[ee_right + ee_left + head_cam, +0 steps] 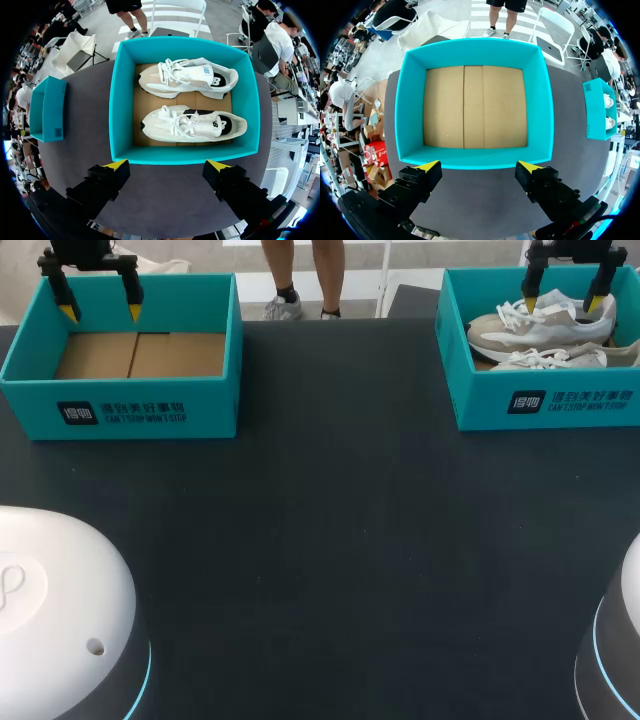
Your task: Take the shoe out of the shoebox, open the shoe tongue, remove and reinsert the insole, then place the shoe into the shoebox
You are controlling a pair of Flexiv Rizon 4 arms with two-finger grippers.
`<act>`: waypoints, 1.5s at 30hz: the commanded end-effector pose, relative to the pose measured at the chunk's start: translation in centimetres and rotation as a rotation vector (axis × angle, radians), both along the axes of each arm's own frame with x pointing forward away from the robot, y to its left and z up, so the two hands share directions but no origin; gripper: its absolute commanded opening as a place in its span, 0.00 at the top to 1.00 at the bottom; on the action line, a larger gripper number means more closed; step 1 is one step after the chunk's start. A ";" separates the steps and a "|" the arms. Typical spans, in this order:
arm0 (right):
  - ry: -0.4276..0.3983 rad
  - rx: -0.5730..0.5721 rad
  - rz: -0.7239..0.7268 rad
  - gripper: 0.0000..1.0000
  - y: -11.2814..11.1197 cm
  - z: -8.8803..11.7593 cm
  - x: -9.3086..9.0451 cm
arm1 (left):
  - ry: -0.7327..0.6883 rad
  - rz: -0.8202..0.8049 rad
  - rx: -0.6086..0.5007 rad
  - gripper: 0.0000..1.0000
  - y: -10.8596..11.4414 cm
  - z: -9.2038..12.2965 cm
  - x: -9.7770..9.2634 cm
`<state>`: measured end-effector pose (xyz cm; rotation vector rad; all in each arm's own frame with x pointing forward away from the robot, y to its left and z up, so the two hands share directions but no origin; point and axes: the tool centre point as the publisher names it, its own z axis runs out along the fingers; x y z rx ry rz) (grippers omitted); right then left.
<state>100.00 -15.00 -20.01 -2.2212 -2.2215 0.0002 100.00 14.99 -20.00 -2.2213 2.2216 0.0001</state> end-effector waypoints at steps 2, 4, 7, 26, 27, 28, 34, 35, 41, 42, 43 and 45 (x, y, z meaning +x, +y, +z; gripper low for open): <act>0.000 0.000 0.000 0.00 0.0 0.0 0.0 | 0.000 0.000 0.000 0.00 0.0 0.0 0.0; 0.000 0.000 0.000 0.00 0.0 0.0 0.0 | 0.000 0.000 0.000 0.00 0.0 0.0 0.0; 0.000 0.000 0.000 0.00 0.0 0.0 0.0 | 0.000 0.000 0.000 0.00 0.0 0.0 0.0; 0.004 0.019 -0.039 0.00 -1.7 -0.4 0.2 | 0.000 0.000 0.000 0.00 0.0 0.0 0.0; -0.006 0.021 -0.060 0.00 -2.7 -0.4 0.3 | 0.000 0.000 0.000 0.00 0.0 0.0 0.0; -0.012 0.003 -0.079 0.00 -3.7 -0.4 0.3 | 0.000 0.000 0.000 0.00 0.0 0.0 0.0; -0.053 -0.053 -0.116 0.00 -8.7 -0.6 0.6 | 0.000 0.000 0.000 0.00 0.0 0.0 0.0; -0.052 -0.071 -0.119 0.00 -9.3 -0.8 0.7 | 0.000 0.000 0.000 0.00 0.0 0.0 0.0; -0.062 -0.134 -0.154 0.00 -13.0 -3.6 1.7 | 0.000 0.000 0.000 0.00 0.0 0.0 0.0; -0.062 -0.152 -0.157 0.09 -13.5 -4.0 1.7 | 0.000 0.000 0.000 0.00 0.0 0.0 0.0; -0.059 -0.156 -0.166 0.29 -13.8 -4.4 1.7 | 0.000 0.000 0.000 0.00 0.0 0.0 0.0; -0.056 -0.181 -0.190 0.48 -14.6 -5.4 1.7 | 0.000 0.000 0.000 0.00 0.0 0.0 0.0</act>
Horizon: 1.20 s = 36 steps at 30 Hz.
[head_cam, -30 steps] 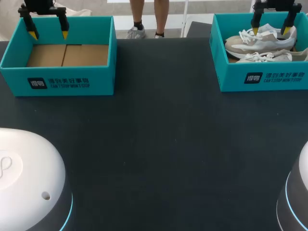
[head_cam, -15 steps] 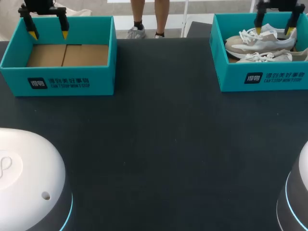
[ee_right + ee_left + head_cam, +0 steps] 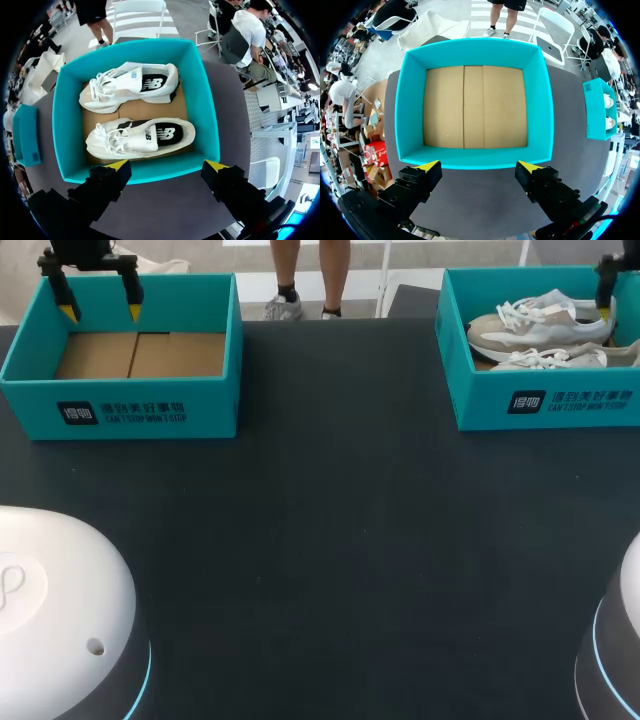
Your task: Take the shoe out of the shoebox, open the shoe tongue, remove and reinsert the insole, then place the shoe into the shoebox
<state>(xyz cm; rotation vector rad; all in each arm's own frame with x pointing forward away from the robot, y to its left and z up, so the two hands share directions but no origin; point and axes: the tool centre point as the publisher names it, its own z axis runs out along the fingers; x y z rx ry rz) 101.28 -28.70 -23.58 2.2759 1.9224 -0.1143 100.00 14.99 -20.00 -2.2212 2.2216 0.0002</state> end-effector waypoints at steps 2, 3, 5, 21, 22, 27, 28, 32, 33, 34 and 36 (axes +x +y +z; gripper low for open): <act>-0.020 -0.048 -0.074 0.54 -1.7 -2.7 0.5 | 0.000 0.000 0.000 0.00 0.0 0.0 0.0; -0.019 -0.054 -0.079 0.54 -2.0 -3.1 0.5 | 0.000 0.000 0.000 0.00 0.0 0.0 0.0; -0.017 -0.066 -0.101 0.54 -2.7 -3.9 0.6 | 0.000 0.000 0.000 0.00 0.0 0.0 0.0; -0.006 -0.140 -0.105 0.54 -4.6 -7.5 2.1 | 0.000 0.000 0.000 0.00 0.0 0.0 0.0; -0.004 -0.135 -0.103 0.53 -4.8 -7.7 2.3 | 0.000 0.000 0.000 0.00 0.0 0.0 0.0; 0.002 -0.143 -0.091 0.53 -5.3 -8.1 2.6 | 0.000 0.000 0.000 0.00 0.0 0.0 0.0; 0.001 -0.144 -0.088 0.54 -5.4 -8.3 2.7 | 0.000 0.000 0.000 0.00 0.0 0.0 0.0; 0.003 -0.148 -0.065 0.53 -5.8 -9.4 3.0 | 0.000 0.000 0.000 0.00 0.0 0.0 0.0; 0.008 -0.159 -0.065 0.52 -5.9 -9.7 3.0 | 0.000 0.000 0.000 0.00 0.0 0.0 0.0; 0.010 -0.158 -0.067 0.53 -6.0 -10.1 3.1 | 0.000 0.000 0.000 0.00 0.0 0.0 0.0; 0.018 -0.167 -0.062 0.53 -6.5 -10.9 3.3 | 0.000 0.000 0.000 0.00 0.0 0.0 0.0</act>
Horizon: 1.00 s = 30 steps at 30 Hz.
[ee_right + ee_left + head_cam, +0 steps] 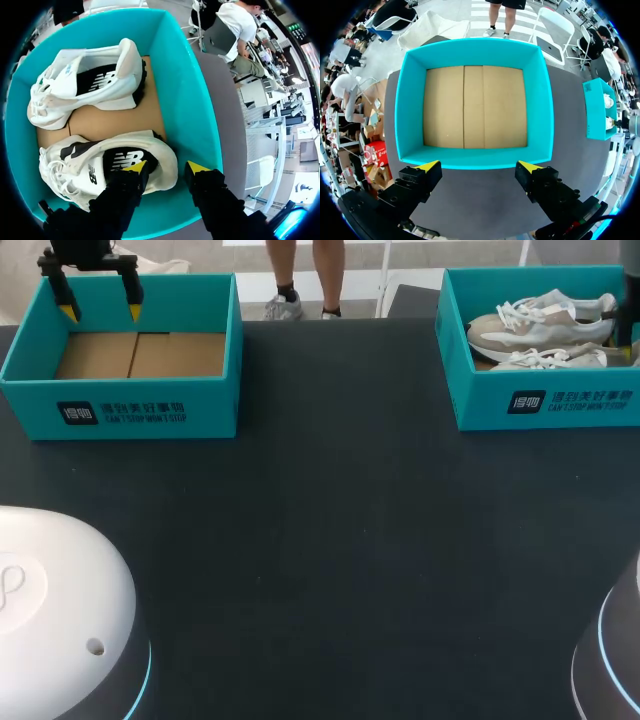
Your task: Take the shoe out of the shoebox, open the shoe tongue, remove and reinsert the insole, then place the shoe into the shoebox
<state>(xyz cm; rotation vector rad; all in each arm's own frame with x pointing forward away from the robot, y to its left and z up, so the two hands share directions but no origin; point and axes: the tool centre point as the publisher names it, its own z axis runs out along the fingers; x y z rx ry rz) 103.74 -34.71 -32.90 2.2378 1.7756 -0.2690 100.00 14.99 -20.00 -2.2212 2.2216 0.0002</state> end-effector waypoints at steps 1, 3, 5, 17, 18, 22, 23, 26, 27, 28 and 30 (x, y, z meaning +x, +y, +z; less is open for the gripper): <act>0.013 -0.015 0.002 0.52 -1.0 -2.1 1.0 | 0.000 0.000 0.000 0.00 0.0 0.0 0.0; 0.020 -0.008 0.000 0.53 -1.3 -2.5 1.1 | 0.000 0.000 0.000 0.00 0.0 0.0 0.0; 0.029 -0.011 0.005 0.59 -1.6 -2.9 1.2 | 0.000 0.000 0.000 0.00 0.0 0.0 0.0; 0.038 -0.042 -0.006 1.00 -2.1 -1.1 0.4 | 0.000 0.000 0.000 0.00 0.0 0.0 0.0; 0.044 -0.046 -0.007 1.00 -1.9 -0.5 0.1 | 0.000 0.000 0.000 0.00 0.0 0.0 0.0; 0.068 -0.040 0.012 1.00 -2.2 2.0 -0.9 | 0.000 0.000 0.000 0.00 0.0 0.0 0.0; 0.071 -0.041 0.021 1.00 -2.1 2.9 -1.1 | 0.000 0.000 0.000 0.00 0.0 0.0 0.0; 0.065 -0.056 0.067 1.00 -1.8 5.7 -1.8 | 0.000 0.000 0.000 0.00 0.0 0.0 0.0; 0.064 -0.056 0.085 1.00 -1.7 6.5 -2.0 | 0.000 0.000 0.000 0.00 0.0 0.0 0.0; 0.069 -0.066 0.102 1.00 -1.5 7.4 -2.2 | 0.000 0.000 0.000 0.00 0.0 0.0 0.0; 0.080 -0.075 0.132 1.00 -1.2 8.9 -2.7 | 0.000 0.000 0.000 0.00 0.0 0.0 0.0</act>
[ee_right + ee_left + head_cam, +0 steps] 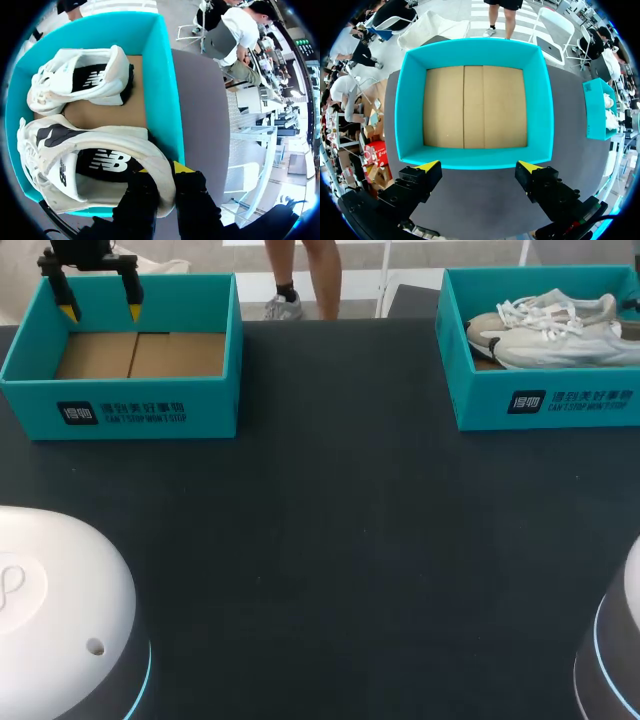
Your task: Take the shoe out of the shoebox, open the shoe tongue, remove and reinsert the insole, then place the shoe into the shoebox
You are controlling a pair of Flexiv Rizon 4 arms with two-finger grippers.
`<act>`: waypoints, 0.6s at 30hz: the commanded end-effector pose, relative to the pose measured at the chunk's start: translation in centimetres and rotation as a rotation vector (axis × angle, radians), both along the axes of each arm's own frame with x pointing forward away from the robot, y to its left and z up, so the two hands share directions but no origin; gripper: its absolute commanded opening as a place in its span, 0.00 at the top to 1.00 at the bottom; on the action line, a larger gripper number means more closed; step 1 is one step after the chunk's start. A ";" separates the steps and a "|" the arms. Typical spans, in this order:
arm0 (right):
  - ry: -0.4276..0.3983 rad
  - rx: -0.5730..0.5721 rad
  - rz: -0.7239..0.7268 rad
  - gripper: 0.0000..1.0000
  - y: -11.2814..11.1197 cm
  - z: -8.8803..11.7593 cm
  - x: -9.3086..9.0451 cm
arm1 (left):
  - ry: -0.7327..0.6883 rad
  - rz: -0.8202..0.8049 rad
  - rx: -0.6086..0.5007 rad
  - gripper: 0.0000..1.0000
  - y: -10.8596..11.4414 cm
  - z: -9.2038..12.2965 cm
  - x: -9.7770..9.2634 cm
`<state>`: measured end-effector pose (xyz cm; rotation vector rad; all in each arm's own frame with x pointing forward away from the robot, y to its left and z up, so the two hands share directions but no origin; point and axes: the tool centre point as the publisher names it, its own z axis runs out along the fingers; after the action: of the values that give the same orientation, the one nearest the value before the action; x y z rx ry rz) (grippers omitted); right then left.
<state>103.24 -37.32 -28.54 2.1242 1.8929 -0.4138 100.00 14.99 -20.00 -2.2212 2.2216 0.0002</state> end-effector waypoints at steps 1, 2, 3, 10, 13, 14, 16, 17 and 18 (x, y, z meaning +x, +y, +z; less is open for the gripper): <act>-0.017 -0.021 0.043 1.00 1.5 5.3 -2.3 | 0.000 0.000 0.000 0.00 0.0 0.0 0.0; -0.017 -0.019 0.043 1.00 1.7 6.1 -2.5 | 0.000 0.000 0.000 0.00 0.0 0.0 0.0; -0.014 -0.021 0.046 1.00 1.9 6.9 -2.7 | 0.000 0.000 0.000 0.00 0.0 0.0 0.0; -0.027 -0.020 0.037 1.00 3.4 11.6 -3.8 | 0.000 0.000 0.000 0.00 0.0 0.0 0.0; -0.023 -0.012 0.057 1.00 4.2 13.0 -4.3 | 0.000 0.000 0.000 0.00 0.0 0.0 0.0; -0.020 -0.010 0.059 1.00 4.5 13.5 -4.5 | 0.000 0.000 0.000 0.00 0.0 0.0 0.0; -0.010 0.008 0.067 1.00 5.0 14.4 -4.8 | 0.000 0.000 0.000 0.00 0.0 0.0 0.0; -0.007 0.025 0.069 1.00 5.3 14.8 -5.0 | 0.000 0.000 0.000 0.00 0.0 0.0 0.0; -0.005 0.026 0.073 1.00 5.6 15.2 -5.2 | 0.000 0.000 0.000 0.00 0.0 0.0 0.0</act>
<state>99.01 -32.46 -16.16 2.0710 1.9741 -0.3899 100.00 14.98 -20.00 -2.2212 2.2216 0.0002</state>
